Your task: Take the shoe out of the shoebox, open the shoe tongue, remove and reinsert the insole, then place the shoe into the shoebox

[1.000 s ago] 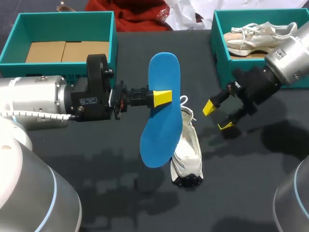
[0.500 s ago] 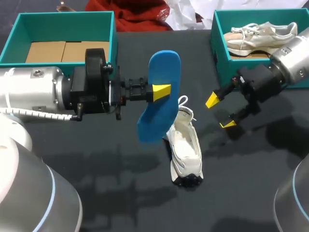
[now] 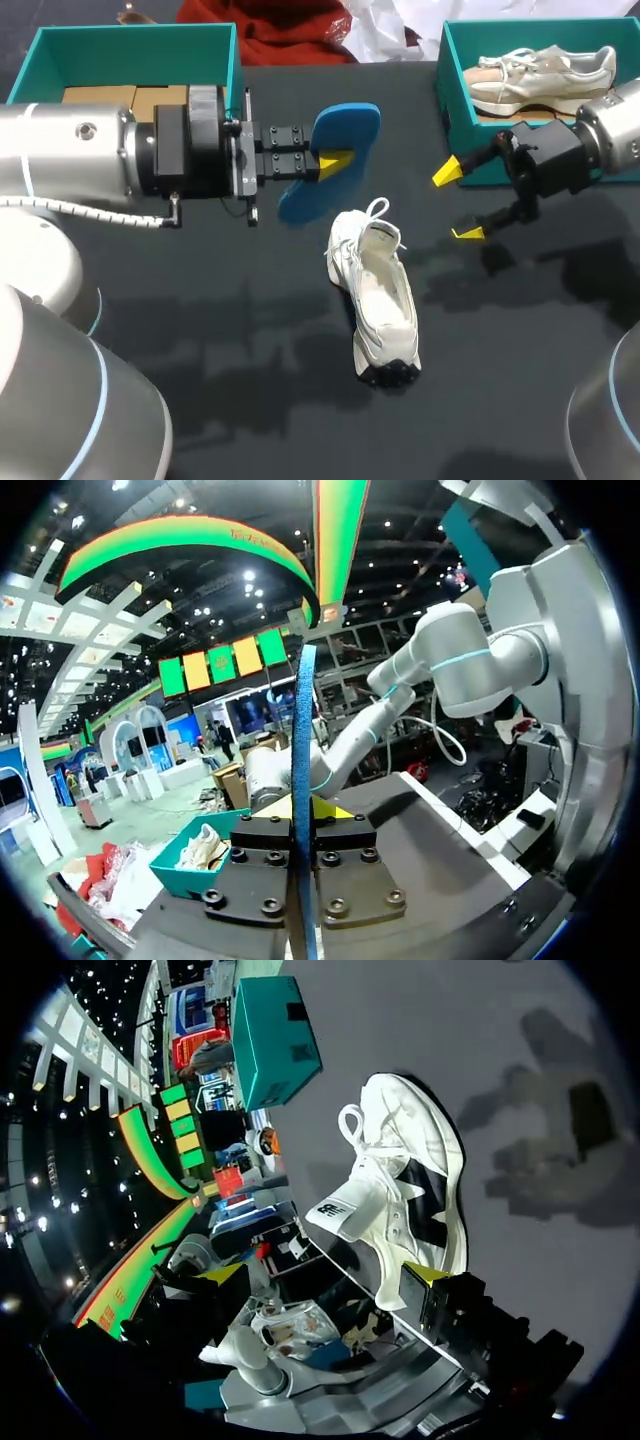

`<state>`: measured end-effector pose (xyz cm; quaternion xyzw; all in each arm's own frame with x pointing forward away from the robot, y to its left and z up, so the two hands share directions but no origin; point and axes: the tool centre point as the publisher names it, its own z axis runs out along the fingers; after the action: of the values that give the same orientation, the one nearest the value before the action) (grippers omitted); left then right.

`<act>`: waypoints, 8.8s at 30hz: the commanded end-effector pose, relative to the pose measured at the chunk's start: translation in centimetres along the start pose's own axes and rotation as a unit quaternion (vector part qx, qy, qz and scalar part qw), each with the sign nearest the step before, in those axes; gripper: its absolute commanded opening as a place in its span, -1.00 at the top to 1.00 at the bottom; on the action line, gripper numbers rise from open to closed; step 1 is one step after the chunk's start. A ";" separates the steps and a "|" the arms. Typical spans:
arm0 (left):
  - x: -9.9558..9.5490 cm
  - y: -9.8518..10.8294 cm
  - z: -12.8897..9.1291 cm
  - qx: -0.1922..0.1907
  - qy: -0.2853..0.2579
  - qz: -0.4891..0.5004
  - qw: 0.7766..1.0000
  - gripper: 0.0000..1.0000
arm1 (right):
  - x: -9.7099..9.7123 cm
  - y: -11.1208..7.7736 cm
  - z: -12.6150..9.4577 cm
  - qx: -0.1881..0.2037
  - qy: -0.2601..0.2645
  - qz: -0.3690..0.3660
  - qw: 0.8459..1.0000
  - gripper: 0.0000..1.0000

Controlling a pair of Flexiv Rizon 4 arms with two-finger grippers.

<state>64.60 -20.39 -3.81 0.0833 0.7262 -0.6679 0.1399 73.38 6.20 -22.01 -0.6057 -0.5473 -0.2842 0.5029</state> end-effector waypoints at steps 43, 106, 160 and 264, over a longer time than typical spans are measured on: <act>-6.7 7.7 3.8 -0.048 -0.069 0.452 0.888 1.00 | 6.5 4.4 -1.4 -0.127 0.166 0.038 0.977 -1.00; -7.5 14.6 9.2 -0.094 0.008 0.612 0.785 1.00 | 10.4 6.2 2.5 -0.081 0.118 -0.176 0.974 -1.00; -6.5 17.0 11.4 -0.096 -0.010 0.655 0.750 1.00 | 10.5 6.6 3.8 -0.059 0.135 -0.181 0.972 1.00; -20.6 5.8 6.8 -0.379 0.616 0.399 0.563 -1.00 | 8.1 5.1 4.3 -0.055 0.135 -0.160 0.976 1.00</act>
<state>86.13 -24.10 -3.22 0.6744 0.7070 -0.1789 0.1160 79.30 13.70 -17.66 -0.4932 -0.5475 -0.4697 0.4862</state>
